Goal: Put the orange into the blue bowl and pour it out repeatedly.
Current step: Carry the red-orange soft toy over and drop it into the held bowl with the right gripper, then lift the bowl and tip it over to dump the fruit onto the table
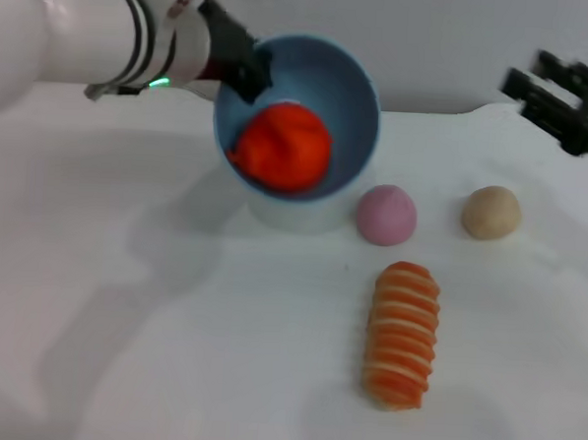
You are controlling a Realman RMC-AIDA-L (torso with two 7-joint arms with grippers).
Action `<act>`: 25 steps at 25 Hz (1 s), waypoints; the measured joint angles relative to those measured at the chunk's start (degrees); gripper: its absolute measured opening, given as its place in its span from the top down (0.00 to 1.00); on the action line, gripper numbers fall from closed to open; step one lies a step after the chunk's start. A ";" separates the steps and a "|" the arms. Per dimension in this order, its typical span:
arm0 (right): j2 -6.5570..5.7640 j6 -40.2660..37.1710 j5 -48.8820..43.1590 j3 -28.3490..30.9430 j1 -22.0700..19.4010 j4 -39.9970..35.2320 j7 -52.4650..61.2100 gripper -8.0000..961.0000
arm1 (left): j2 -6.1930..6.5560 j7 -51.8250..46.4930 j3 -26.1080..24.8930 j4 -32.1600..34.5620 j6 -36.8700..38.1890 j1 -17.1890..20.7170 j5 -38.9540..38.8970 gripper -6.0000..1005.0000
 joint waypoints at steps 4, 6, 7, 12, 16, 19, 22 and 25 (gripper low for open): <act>0.23 0.10 1.10 4.94 -1.80 6.25 -8.08 0.43 | -0.09 0.37 8.79 2.39 -9.35 3.68 7.39 0.99; 0.25 -0.60 3.25 5.83 -2.81 9.47 -12.38 0.43 | -0.19 1.06 12.49 3.25 -15.13 6.06 9.88 0.99; 0.21 -1.09 4.45 5.94 -3.27 11.20 -13.93 0.43 | -0.14 1.62 13.46 3.59 -17.39 7.03 9.85 1.00; 0.25 -1.70 6.04 7.90 -4.53 14.35 -15.41 0.43 | -0.13 10.50 18.38 4.17 -28.41 11.58 9.91 1.00; 0.10 -1.62 6.23 10.05 -4.03 16.71 -15.44 0.43 | -0.02 22.58 24.19 2.86 -37.33 15.23 9.95 1.00; 0.20 -1.60 6.28 10.72 -3.71 17.03 -15.45 0.43 | -0.49 33.64 27.86 0.60 -46.30 18.63 9.97 1.00; 0.22 -1.73 6.30 10.76 -3.37 17.68 -15.46 0.43 | -0.56 38.42 29.86 -1.95 -56.39 21.02 9.96 1.00; 0.21 -1.61 6.32 10.68 -3.11 18.18 -15.47 0.43 | -0.50 39.24 30.36 -4.23 -60.83 22.21 9.90 1.00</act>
